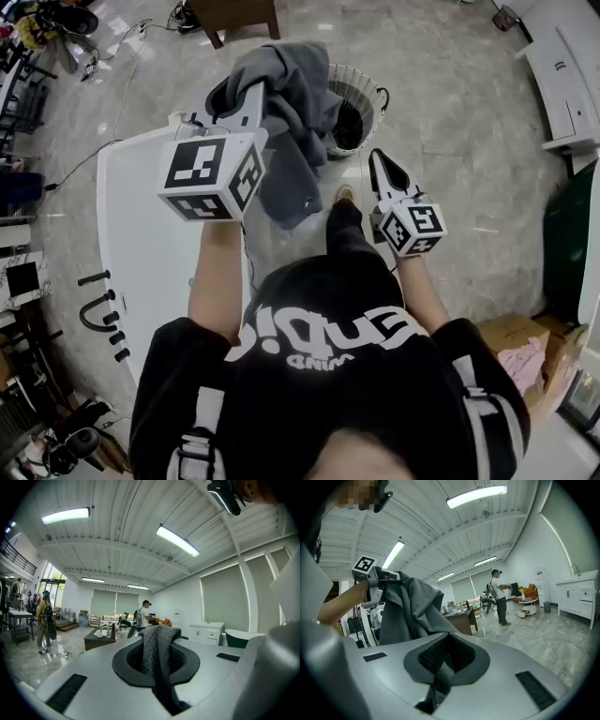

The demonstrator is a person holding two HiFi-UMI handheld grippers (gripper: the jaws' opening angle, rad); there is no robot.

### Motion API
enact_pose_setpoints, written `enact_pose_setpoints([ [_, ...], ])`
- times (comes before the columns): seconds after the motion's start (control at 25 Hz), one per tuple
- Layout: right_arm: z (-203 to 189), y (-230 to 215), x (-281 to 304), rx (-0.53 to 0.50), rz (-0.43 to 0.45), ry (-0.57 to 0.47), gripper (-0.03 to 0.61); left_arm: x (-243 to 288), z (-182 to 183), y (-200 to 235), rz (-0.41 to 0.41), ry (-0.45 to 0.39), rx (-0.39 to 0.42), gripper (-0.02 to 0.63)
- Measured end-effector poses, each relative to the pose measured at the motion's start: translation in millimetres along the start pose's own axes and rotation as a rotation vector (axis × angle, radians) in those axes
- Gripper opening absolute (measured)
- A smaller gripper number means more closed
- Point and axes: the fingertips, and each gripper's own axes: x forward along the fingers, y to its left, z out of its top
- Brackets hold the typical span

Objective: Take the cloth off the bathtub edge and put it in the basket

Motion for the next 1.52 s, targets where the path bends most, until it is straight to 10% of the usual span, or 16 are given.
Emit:
enact_pose_setpoints([
  [0.8,94.5,-216.7,143.6,0.024,0.01,0.008,0.014,265.3,16.6,-10.0,0.02,0.052,-0.052,0.025],
  [1.52,72.6,-252.2,181.0,0.088,-0.121,0.03,0.014,345.8,-77.0,-19.0,-0.14,0.211,-0.105,0.025],
])
